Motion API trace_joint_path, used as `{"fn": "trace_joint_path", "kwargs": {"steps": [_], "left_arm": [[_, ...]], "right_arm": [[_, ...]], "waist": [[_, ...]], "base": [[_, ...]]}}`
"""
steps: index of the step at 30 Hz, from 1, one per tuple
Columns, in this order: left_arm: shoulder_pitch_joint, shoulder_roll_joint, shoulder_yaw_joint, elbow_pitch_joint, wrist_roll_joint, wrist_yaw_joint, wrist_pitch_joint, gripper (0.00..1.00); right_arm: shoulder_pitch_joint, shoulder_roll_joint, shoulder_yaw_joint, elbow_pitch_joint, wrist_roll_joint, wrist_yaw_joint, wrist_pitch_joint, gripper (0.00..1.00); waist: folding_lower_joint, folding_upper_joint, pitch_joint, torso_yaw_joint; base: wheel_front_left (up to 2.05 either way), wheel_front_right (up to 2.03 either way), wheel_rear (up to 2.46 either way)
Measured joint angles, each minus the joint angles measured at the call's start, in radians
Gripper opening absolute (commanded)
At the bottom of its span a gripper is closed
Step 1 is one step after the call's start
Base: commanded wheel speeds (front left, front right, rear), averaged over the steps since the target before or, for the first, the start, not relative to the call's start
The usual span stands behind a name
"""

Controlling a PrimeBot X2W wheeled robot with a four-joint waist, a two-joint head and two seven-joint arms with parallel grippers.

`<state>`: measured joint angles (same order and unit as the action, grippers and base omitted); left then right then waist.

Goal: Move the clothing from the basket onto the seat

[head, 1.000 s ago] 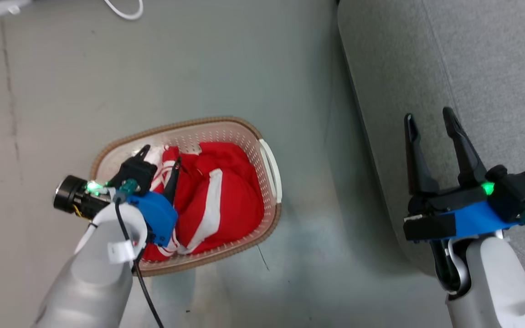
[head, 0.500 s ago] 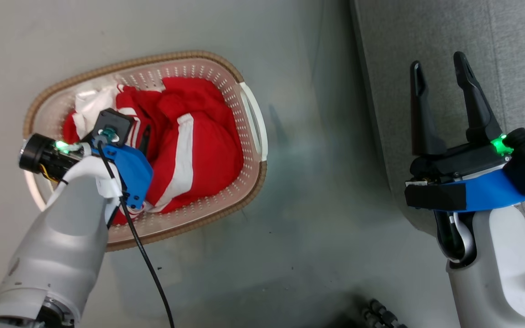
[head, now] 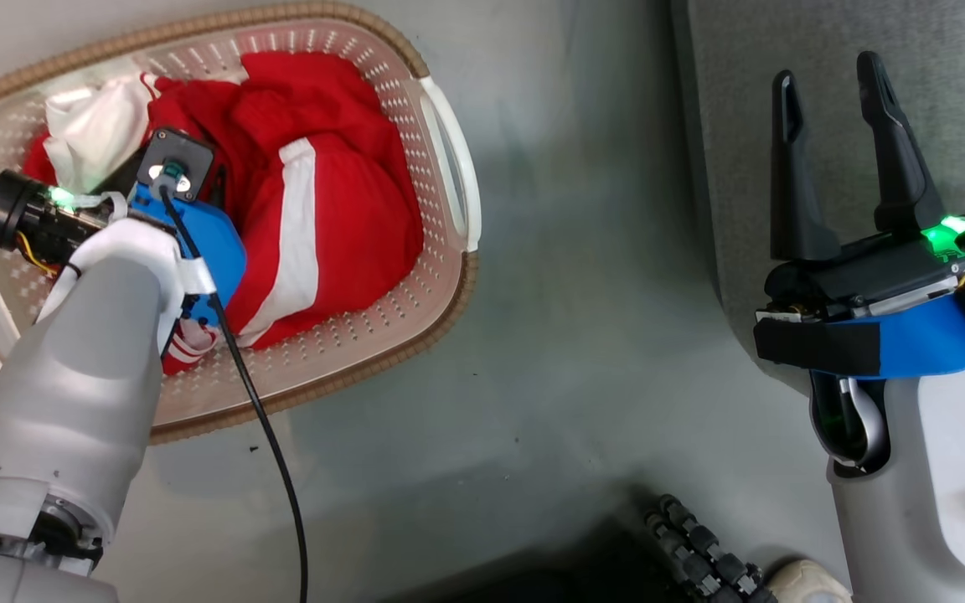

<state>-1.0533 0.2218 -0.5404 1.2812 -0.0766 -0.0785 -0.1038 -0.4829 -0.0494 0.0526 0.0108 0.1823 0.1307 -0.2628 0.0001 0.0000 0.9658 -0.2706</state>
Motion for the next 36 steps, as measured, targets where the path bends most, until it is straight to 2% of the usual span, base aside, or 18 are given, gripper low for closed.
{"fn": "trace_joint_path", "kwargs": {"steps": [3, 4, 5, 6, 10, 14, 18, 25, 28, 36], "left_arm": [[-0.014, 0.0, -0.021, 0.003, 0.013, 0.003, 0.003, 1.0], [-0.018, -0.001, -0.023, 0.003, 0.016, 0.003, 0.002, 0.93], [-0.02, -0.003, -0.025, 0.003, 0.015, 0.003, -0.001, 0.27], [-0.02, -0.004, -0.028, 0.004, 0.015, 0.003, -0.003, 0.0], [-0.02, -0.01, -0.039, 0.006, 0.015, 0.001, -0.009, 0.0], [-0.019, -0.04, -0.041, 0.007, 0.004, 0.007, -0.019, 0.0], [-0.014, -0.089, -0.039, 0.007, -0.015, 0.004, -0.073, 0.0], [0.029, -0.124, -0.018, -0.031, -0.071, -0.022, -0.149, 0.0], [0.058, -0.131, -0.008, -0.077, -0.092, -0.028, -0.155, 0.0], [0.2, -0.121, 0.053, -0.328, -0.143, -0.036, -0.158, 0.0]], "right_arm": [[-0.001, 0.0, 0.0, -0.005, 0.002, 0.0, 0.0, 1.0], [-0.001, 0.0, -0.001, -0.006, 0.002, 0.0, 0.0, 1.0], [-0.001, 0.0, -0.001, -0.007, 0.002, 0.0, 0.0, 1.0], [-0.001, 0.0, -0.002, -0.007, 0.002, 0.0, 0.0, 1.0], [-0.003, 0.0, -0.002, 0.0, 0.002, 0.0, 0.0, 1.0], [-0.005, 0.0, -0.006, 0.003, -0.005, 0.0, 0.0, 1.0], [-0.005, 0.0, -0.019, 0.01, -0.02, 0.0, 0.0, 1.0], [0.005, 0.001, -0.03, 0.033, -0.05, 0.0, 0.0, 1.0], [0.016, 0.001, -0.039, 0.041, -0.059, 0.0, 0.0, 1.0], [0.062, 0.001, -0.052, 0.075, -0.079, 0.0, 0.0, 1.0]], "waist": [[0.0, 0.0, 0.021, -0.001], [0.0, 0.0, 0.025, -0.001], [0.0, 0.0, 0.028, -0.001], [0.0, 0.0, 0.028, 0.0], [-0.0001, 0.0, 0.017, 0.008], [0.0, 0.0, -0.007, 0.019], [-0.0001, 0.0, -0.039, 0.041], [-0.0001, 0.0001, -0.12, 0.099], [-0.0001, 0.0, -0.164, 0.123], [-0.0002, 0.0, -0.296, 0.184]], "base": [[0.0, 0.0, 0.0], [0.0, 0.0, 0.0], [0.0, 0.0, 0.0], [0.0, 0.0, 0.0], [0.0, 0.0, 0.0], [0.0, 0.0, 0.0], [0.0, 0.0, 0.0], [0.0, 0.0, 0.0], [0.0, 0.0, 0.0], [0.0, 0.0, 0.0]]}}
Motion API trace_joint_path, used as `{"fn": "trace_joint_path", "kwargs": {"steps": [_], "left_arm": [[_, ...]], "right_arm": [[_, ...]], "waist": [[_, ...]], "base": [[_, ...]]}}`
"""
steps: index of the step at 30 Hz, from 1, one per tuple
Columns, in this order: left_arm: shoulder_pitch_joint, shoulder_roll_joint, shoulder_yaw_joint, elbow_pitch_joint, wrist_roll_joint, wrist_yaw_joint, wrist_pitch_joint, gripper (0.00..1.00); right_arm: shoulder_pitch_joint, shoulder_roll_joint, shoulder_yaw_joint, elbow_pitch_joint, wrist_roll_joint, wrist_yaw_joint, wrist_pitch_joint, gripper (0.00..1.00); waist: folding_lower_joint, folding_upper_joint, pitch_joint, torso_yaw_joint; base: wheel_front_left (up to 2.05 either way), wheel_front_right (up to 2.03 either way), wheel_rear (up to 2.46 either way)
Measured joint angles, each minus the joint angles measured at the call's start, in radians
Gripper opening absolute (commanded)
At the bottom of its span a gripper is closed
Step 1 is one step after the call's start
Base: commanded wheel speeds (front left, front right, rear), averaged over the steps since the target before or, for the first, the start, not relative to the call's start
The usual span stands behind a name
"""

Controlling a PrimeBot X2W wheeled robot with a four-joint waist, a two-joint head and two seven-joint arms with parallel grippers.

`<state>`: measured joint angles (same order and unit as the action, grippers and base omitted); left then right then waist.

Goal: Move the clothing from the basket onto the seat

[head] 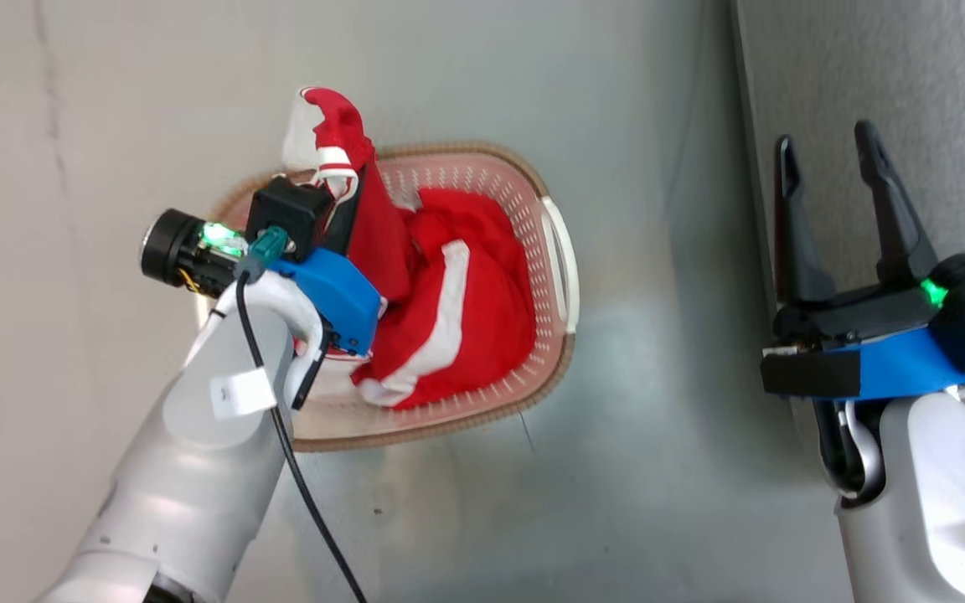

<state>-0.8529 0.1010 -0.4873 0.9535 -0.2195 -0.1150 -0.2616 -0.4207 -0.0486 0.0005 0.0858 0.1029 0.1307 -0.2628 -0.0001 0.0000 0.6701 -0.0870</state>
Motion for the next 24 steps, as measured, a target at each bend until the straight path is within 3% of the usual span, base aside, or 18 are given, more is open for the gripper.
{"fn": "trace_joint_path", "kwargs": {"steps": [11, 24], "left_arm": [[0.143, 0.003, 0.057, -0.239, 0.01, -0.002, 0.0, 0.0], [0.189, -0.011, 0.068, -0.387, 0.037, -0.009, 0.0, 0.0]], "right_arm": [[0.094, 0.0, -0.01, 0.043, -0.008, 0.0, 0.0, 1.0], [0.204, 0.0, -0.018, 0.079, 0.002, 0.0, 0.0, 1.0]], "waist": [[-0.0001, 0.0, -0.21, 0.051], [-0.0002, 0.0, -0.432, 0.062]], "base": [[0.0, 0.0, 0.0], [0.0, 0.0, 0.0]]}}
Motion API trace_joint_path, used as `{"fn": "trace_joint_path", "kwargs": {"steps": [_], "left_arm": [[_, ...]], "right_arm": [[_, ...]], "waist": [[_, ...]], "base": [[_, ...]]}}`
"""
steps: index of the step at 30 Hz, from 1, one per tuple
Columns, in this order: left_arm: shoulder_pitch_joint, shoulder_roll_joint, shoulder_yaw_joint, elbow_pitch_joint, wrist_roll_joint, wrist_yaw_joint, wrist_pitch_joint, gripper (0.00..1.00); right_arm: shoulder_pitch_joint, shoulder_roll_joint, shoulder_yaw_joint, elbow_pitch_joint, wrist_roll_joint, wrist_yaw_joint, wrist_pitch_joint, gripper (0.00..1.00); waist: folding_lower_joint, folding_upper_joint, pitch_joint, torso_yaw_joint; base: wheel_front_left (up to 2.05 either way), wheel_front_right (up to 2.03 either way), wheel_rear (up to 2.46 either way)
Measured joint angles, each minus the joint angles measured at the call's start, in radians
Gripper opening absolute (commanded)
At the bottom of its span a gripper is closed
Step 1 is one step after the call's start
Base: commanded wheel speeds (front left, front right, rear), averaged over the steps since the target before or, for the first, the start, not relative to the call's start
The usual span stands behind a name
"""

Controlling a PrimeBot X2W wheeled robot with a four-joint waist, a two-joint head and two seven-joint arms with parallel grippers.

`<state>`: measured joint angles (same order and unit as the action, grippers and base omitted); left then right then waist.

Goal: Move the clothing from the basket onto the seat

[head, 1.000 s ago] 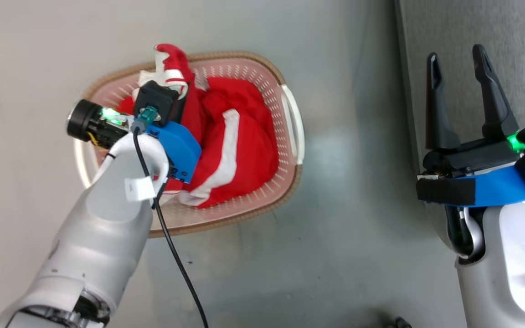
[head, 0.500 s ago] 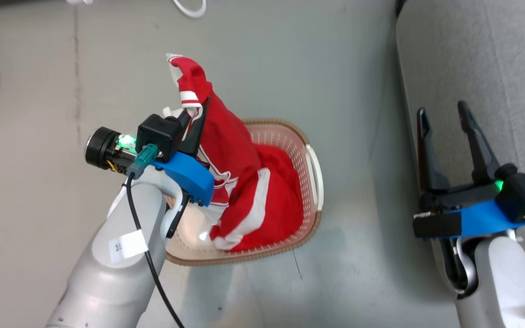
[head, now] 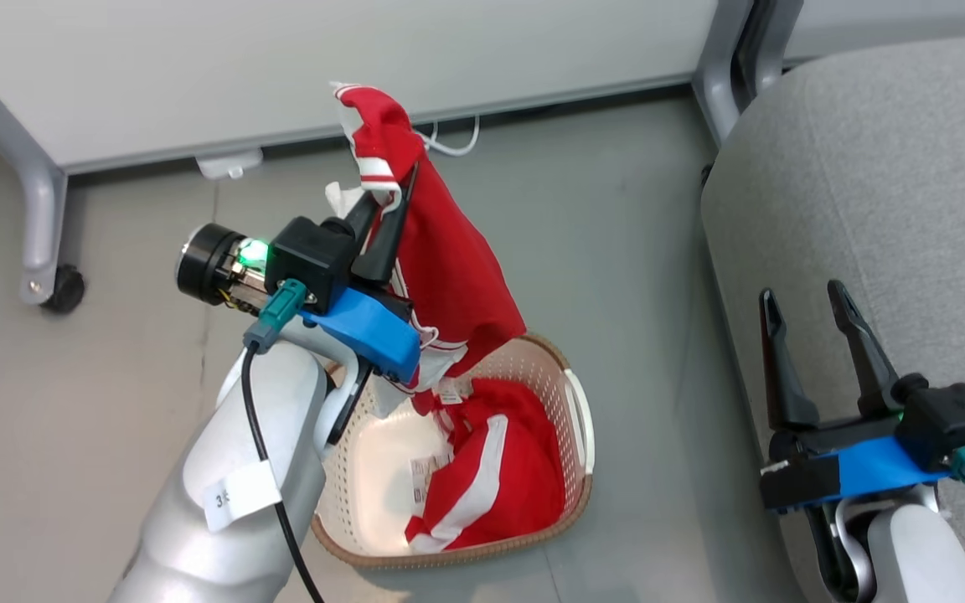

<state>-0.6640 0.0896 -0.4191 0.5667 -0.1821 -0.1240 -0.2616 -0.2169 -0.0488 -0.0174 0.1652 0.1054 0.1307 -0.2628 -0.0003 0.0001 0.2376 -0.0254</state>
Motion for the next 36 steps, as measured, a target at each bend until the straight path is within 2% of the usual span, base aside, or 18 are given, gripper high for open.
{"fn": "trace_joint_path", "kwargs": {"steps": [9, 19, 27, 36], "left_arm": [[0.031, -0.012, -0.033, -0.017, -0.003, -0.002, 0.0, 0.0], [0.046, -0.018, -0.06, -0.02, -0.011, -0.005, 0.0, 0.0], [0.046, -0.022, -0.089, -0.037, -0.013, -0.005, 0.0, 0.0], [0.016, -0.03, -0.138, -0.062, -0.023, -0.005, 0.0, 0.0]], "right_arm": [[0.072, 0.0, -0.012, 0.015, 0.003, 0.0, 0.0, 1.0], [0.083, 0.0, 0.012, 0.01, 0.004, 0.0, 0.0, 1.0], [-0.004, 0.0, 0.143, -0.013, -0.027, 0.0, 0.0, 1.0], [-0.186, -0.013, 0.321, 0.077, -0.062, 0.0, -0.001, 1.0]], "waist": [[0.0, 0.0, -0.119, -0.005], [0.0001, 0.0001, -0.159, -0.002], [0.0001, 0.0, -0.165, 0.02], [0.0002, 0.0, -0.136, 0.063]], "base": [[0.0, 0.0, 0.0], [0.0, 0.0, 0.0], [0.0, 0.0, 0.0], [0.0, 0.0, 0.0]]}}
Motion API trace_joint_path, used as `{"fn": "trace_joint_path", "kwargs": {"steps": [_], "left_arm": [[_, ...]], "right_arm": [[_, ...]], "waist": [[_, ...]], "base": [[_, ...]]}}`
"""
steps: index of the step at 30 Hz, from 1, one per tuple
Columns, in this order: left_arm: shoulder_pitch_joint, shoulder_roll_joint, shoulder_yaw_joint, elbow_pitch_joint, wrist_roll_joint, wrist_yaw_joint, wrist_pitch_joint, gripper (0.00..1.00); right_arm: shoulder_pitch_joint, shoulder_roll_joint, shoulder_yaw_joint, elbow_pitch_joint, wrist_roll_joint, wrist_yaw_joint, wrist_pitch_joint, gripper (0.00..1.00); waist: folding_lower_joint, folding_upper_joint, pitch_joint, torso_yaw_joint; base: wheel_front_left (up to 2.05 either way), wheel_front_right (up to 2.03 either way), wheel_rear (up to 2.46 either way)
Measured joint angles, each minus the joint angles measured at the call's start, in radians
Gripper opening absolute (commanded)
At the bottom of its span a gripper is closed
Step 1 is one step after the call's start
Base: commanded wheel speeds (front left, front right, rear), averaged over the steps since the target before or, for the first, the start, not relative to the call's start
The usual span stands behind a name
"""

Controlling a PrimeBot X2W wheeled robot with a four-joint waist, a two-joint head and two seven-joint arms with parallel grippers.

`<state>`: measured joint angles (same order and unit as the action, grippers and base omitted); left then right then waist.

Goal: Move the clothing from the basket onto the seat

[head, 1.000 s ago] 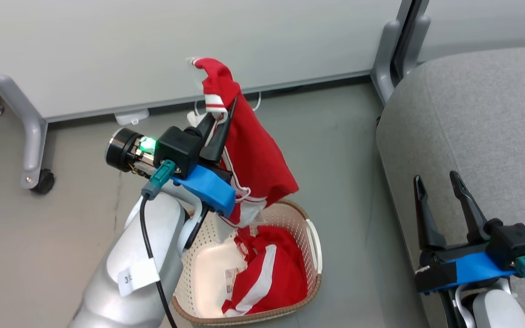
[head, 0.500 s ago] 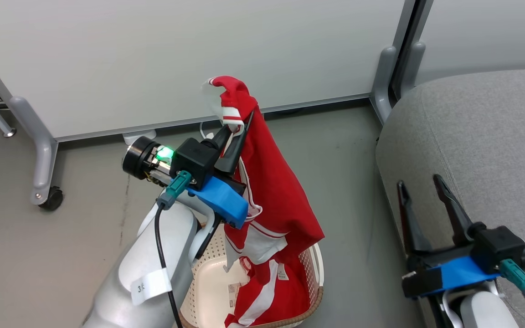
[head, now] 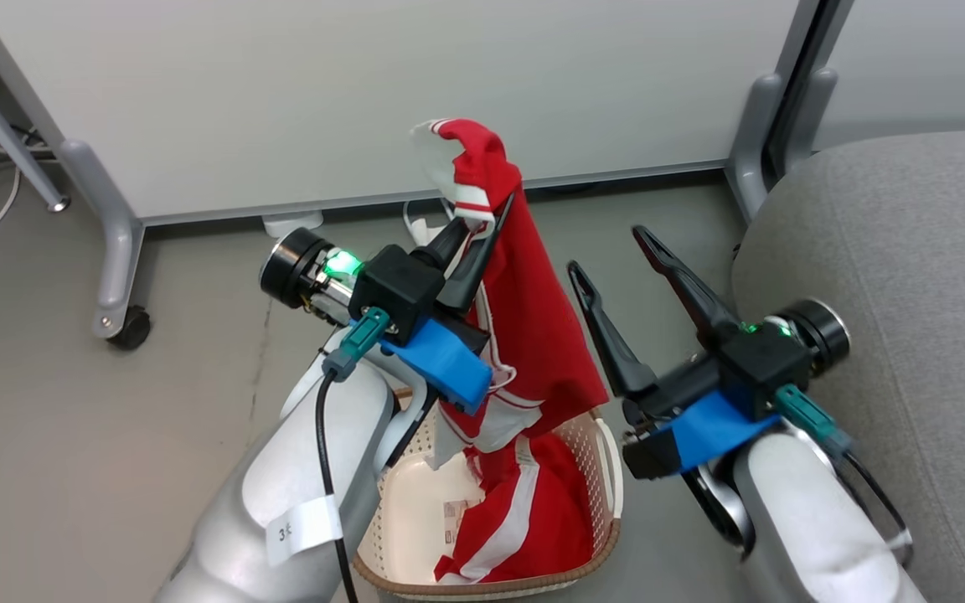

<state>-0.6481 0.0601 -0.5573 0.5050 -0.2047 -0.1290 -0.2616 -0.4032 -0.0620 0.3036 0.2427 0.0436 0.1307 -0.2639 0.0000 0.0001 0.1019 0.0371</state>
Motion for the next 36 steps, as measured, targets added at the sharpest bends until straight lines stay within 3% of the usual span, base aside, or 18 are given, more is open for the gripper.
{"fn": "trace_joint_path", "kwargs": {"steps": [13, 14, 15, 33, 34, 35, 36], "left_arm": [[-0.057, -0.008, -0.099, -0.051, -0.024, 0.0, 0.0, 0.0], [-0.057, -0.008, -0.104, -0.055, -0.025, 0.0, 0.0, 0.0], [-0.058, -0.008, -0.107, -0.058, -0.026, 0.0, 0.0, 0.0], [-0.058, -0.009, -0.101, -0.058, -0.031, 0.0, 0.0, 0.0], [-0.057, -0.009, -0.099, -0.056, -0.031, 0.0, 0.0, 0.45], [-0.057, -0.009, -0.097, -0.056, -0.031, 0.0, 0.0, 1.0], [-0.057, -0.009, -0.094, -0.058, -0.031, 0.002, -0.001, 1.0]], "right_arm": [[-0.214, -0.024, 0.111, 0.312, -0.045, 0.0, 0.0, 1.0], [-0.223, -0.024, 0.117, 0.341, -0.046, 0.0, 0.0, 0.96], [-0.231, -0.023, 0.122, 0.369, -0.043, 0.0, 0.0, 0.0], [-0.249, -0.016, 0.111, 0.359, 0.005, 0.0, 0.0, 0.0], [-0.247, -0.015, 0.105, 0.354, 0.01, 0.0, 0.0, 0.0], [-0.247, -0.014, 0.095, 0.348, 0.014, 0.0, 0.0, 0.0], [-0.247, -0.013, 0.085, 0.341, 0.018, 0.0, 0.0, 0.0]], "waist": [[0.0001, 0.0, 0.064, 0.082], [0.0001, 0.0, 0.067, 0.086], [0.0001, 0.0, 0.069, 0.089], [0.0001, 0.0, 0.071, 0.086], [0.0, 0.0, 0.071, 0.086], [0.0001, 0.0, 0.072, 0.085], [0.0001, 0.0, 0.073, 0.085]], "base": [[0.0, 0.0, 0.0], [0.0, 0.0, 0.0], [0.0, 0.0, 0.0], [0.0, 0.0, 0.0], [0.0, 0.0, 0.0], [0.0, 0.0, 0.0], [0.0, 0.0, 0.0]]}}
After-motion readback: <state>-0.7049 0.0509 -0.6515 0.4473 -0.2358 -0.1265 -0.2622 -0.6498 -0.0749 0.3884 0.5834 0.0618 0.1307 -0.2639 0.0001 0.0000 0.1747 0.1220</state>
